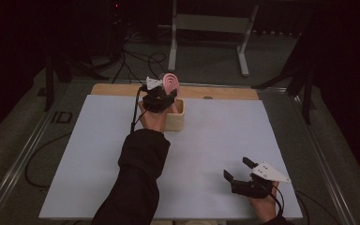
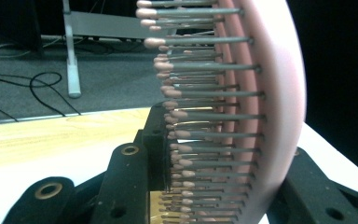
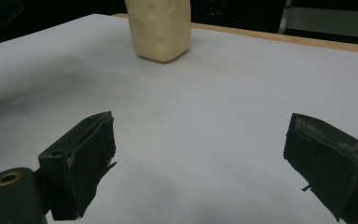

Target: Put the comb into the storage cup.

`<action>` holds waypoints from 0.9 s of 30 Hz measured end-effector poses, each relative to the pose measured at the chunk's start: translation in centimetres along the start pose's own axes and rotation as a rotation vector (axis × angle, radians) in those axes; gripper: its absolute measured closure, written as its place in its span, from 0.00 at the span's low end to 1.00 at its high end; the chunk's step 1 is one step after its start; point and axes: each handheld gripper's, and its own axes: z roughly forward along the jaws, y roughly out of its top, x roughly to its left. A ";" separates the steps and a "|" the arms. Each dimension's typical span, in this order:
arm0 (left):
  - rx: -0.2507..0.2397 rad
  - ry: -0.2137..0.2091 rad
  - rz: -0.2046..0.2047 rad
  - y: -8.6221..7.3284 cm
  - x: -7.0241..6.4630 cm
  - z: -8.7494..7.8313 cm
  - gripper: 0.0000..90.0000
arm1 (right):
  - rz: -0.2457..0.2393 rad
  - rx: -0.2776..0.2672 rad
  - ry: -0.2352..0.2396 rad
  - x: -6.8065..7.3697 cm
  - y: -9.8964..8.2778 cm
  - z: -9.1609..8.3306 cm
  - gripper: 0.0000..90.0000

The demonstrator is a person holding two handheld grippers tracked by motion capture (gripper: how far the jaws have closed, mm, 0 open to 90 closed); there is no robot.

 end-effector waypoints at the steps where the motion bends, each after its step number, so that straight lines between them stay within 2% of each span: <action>1: 0.004 -0.001 -0.003 -0.1 0.1 0.0 0.72 | 0.000 0.000 0.000 0.0 0.0 0.0 0.10; 13: 0.021 0.000 -0.004 -0.7 0.1 0.4 0.72 | -0.003 0.001 -0.002 0.0 0.0 0.0 0.10; 27: 0.034 -0.006 -0.025 -1.3 0.5 0.6 0.71 | -0.004 0.001 -0.004 0.0 0.0 0.1 0.10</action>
